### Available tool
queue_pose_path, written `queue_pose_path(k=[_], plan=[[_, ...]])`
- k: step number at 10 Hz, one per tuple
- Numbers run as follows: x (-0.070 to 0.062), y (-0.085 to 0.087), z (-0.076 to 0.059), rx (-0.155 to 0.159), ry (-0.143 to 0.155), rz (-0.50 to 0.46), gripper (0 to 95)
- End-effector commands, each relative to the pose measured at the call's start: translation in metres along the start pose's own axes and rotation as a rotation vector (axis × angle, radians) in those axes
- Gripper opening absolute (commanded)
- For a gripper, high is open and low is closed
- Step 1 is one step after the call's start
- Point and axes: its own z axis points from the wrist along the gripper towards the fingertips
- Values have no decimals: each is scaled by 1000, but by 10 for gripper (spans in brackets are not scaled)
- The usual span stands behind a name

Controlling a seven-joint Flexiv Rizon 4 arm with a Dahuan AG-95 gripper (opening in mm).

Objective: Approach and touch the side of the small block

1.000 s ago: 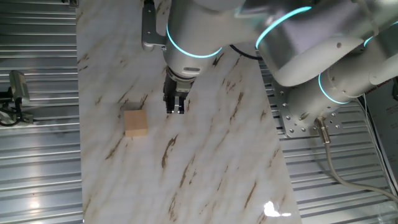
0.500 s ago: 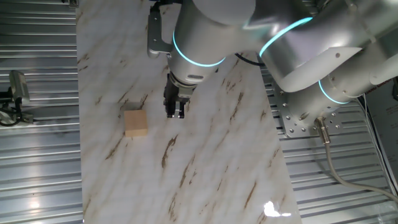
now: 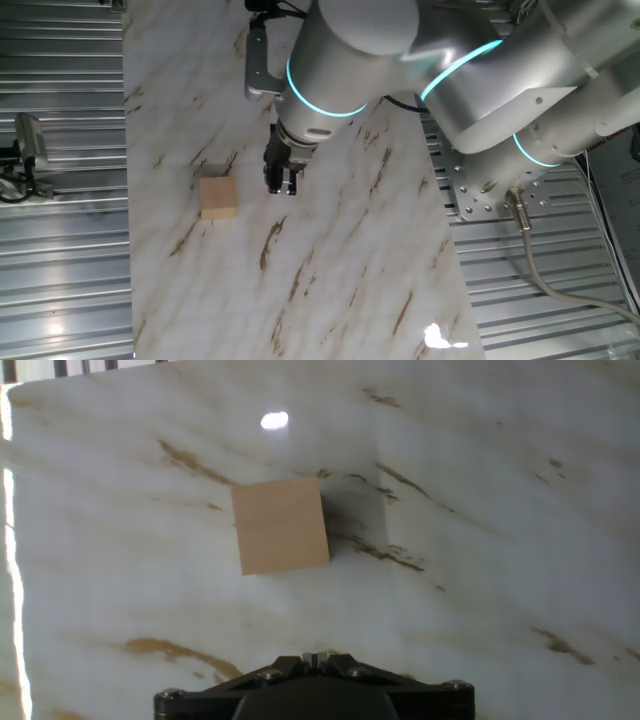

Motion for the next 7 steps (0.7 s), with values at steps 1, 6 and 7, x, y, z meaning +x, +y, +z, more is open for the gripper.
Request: queue_pose_path(k=[1,6,7], plan=[[4,-2,0,0,-20,-3,0],[7,-3,1,-1,-24,-17,0],[6,-3,1,1,-3,-63,0]])
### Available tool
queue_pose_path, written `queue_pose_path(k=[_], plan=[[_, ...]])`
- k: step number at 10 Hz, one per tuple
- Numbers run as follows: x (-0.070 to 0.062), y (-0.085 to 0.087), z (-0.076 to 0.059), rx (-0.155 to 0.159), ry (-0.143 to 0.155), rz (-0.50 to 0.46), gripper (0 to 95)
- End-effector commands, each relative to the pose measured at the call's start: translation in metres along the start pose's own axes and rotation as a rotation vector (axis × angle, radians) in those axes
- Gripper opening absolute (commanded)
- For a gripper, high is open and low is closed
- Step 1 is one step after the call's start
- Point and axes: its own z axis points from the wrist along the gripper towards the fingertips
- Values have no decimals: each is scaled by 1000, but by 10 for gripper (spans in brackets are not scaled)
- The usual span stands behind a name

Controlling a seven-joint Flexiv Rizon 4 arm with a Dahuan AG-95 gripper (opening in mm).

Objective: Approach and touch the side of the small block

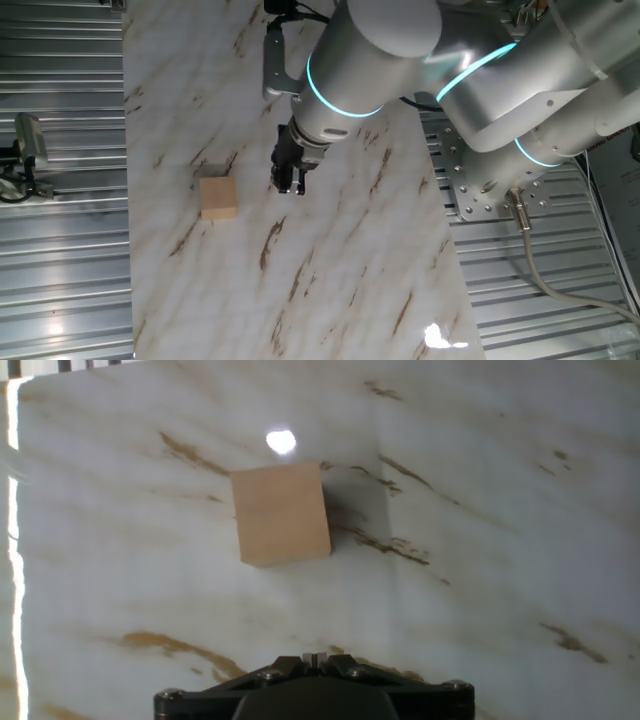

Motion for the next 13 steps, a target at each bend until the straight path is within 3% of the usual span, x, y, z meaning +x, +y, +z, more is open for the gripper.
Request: queue_pose_path(k=[1,3,7,13], plan=[[-5,0,-2,-2,24,-33,0],[-16,3,-3,-10,34,-13,0],[-23,7,5,-11,20,-8,0],[-30,5,4,-16,31,-9,0]])
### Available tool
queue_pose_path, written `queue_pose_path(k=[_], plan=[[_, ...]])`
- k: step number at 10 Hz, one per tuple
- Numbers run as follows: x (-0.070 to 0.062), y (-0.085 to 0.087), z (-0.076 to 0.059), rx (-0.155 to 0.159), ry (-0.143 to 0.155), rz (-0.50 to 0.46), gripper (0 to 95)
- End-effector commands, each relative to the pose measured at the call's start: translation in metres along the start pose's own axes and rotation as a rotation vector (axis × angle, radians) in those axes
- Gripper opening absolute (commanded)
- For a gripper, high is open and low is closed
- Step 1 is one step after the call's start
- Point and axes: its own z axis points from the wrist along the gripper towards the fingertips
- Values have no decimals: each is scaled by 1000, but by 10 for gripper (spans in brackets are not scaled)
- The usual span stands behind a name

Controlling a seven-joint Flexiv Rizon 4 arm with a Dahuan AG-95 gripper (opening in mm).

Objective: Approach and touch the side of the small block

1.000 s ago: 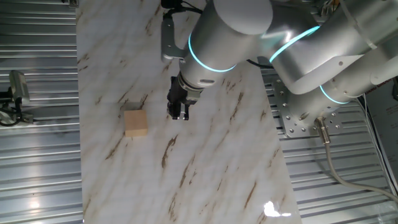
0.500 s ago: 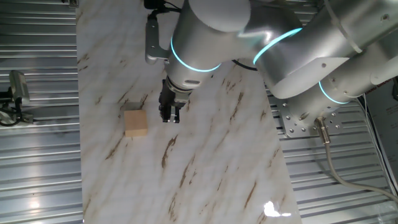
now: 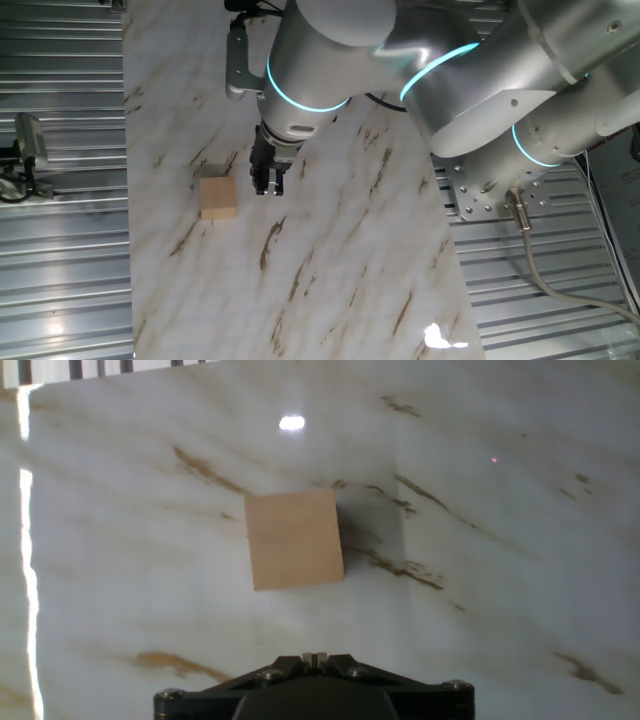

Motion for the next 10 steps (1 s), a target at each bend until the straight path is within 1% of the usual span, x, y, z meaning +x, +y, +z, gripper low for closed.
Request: queue_pose_path(k=[1,2,5,9,10], plan=[[3,-1,-1,7,-3,6,0],[3,-1,-1,8,-1,8,0],[3,-1,-1,-1,1,-5,0],[3,-1,-1,-2,28,-42,0],[3,-1,-1,-5,39,-45,0]])
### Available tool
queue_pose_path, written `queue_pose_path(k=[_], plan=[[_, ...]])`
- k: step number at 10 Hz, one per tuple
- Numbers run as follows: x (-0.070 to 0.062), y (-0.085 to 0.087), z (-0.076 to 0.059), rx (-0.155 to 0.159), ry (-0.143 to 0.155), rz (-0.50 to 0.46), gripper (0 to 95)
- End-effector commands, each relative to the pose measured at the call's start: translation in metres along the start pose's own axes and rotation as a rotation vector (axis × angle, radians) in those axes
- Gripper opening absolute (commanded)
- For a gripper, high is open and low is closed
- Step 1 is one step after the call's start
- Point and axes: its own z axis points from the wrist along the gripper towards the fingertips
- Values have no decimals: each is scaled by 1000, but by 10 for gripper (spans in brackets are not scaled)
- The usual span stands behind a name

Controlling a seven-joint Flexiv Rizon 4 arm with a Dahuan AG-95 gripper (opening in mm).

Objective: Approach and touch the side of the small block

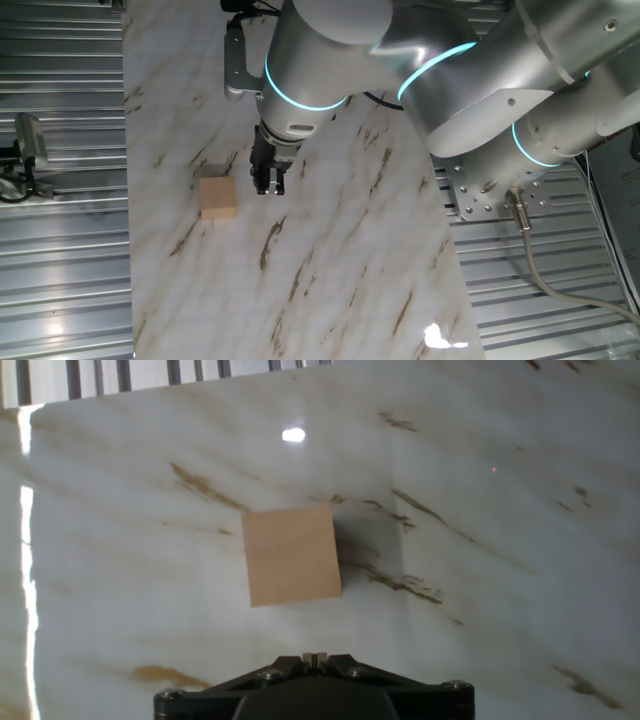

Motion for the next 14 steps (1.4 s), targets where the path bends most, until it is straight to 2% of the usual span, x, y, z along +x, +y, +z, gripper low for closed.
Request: queue_pose_path(k=[1,4,6,9,10,11,14], plan=[[0,0,0,-9,16,-6,0],[0,0,0,-27,22,-26,0],[0,0,0,-27,28,-31,0],[0,0,0,-35,70,-26,0],[0,0,0,-49,92,-43,0],[0,0,0,-62,102,-58,0],[0,0,0,-67,135,-85,0]])
